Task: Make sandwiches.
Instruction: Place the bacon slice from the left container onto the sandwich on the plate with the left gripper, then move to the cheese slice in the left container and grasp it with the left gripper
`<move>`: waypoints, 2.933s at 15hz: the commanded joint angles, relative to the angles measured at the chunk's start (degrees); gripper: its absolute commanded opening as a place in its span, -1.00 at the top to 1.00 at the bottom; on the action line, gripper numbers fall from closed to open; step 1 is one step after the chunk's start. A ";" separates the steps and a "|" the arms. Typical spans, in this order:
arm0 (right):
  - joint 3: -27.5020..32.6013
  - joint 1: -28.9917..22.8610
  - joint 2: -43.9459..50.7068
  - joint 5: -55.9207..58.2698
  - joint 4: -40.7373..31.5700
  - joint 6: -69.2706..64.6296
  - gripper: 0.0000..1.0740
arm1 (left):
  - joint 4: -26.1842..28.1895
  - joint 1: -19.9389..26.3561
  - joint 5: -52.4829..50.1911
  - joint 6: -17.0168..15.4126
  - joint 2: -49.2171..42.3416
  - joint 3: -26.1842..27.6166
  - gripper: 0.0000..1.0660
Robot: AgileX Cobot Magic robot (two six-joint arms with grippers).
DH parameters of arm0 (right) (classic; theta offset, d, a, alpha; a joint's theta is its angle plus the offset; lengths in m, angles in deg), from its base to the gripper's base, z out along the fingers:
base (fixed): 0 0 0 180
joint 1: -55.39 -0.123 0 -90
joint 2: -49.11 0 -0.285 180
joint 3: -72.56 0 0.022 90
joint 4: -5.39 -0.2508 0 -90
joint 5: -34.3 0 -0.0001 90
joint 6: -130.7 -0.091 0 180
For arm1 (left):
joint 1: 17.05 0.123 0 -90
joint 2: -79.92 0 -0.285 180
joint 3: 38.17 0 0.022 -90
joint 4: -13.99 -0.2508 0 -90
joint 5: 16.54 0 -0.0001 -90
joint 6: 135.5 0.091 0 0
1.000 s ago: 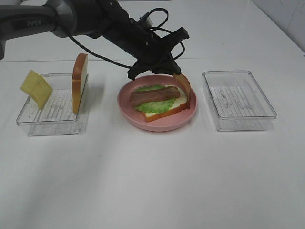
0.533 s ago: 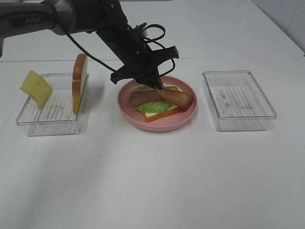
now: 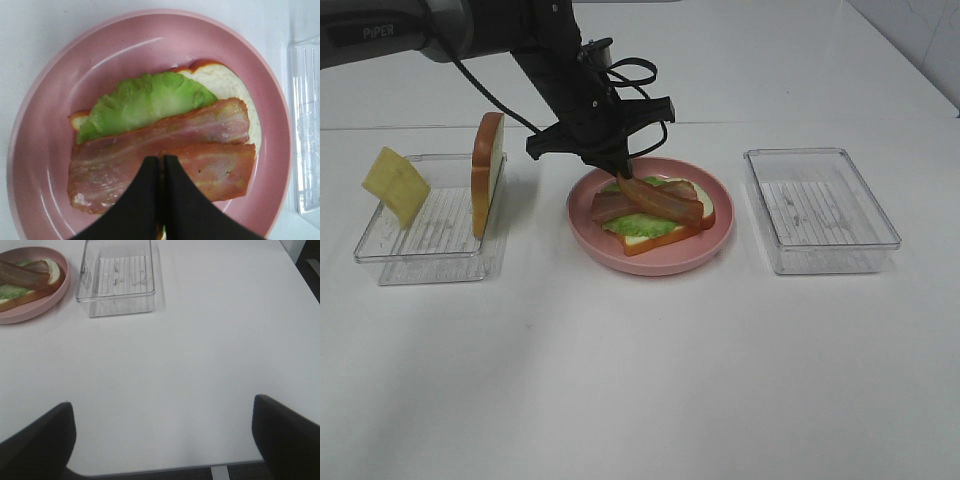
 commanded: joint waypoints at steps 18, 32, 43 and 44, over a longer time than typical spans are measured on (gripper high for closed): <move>0.23 0.34 1.95 -0.52 -0.29 0.40 -0.70 | -4.47 -0.34 26.47 10.94 -3.04 27.39 -0.87; 0.23 0.34 1.95 -0.52 -0.29 0.40 -0.70 | -10.08 11.34 26.41 13.35 -31.05 -4.41 -0.83; 0.23 0.34 1.95 -0.52 -0.29 0.40 -0.70 | 5.33 35.87 10.66 29.45 -37.41 -32.60 -0.83; 0.23 0.34 1.95 -0.52 -0.29 0.40 -0.70 | 6.02 37.47 7.91 31.46 -37.36 -34.84 -0.83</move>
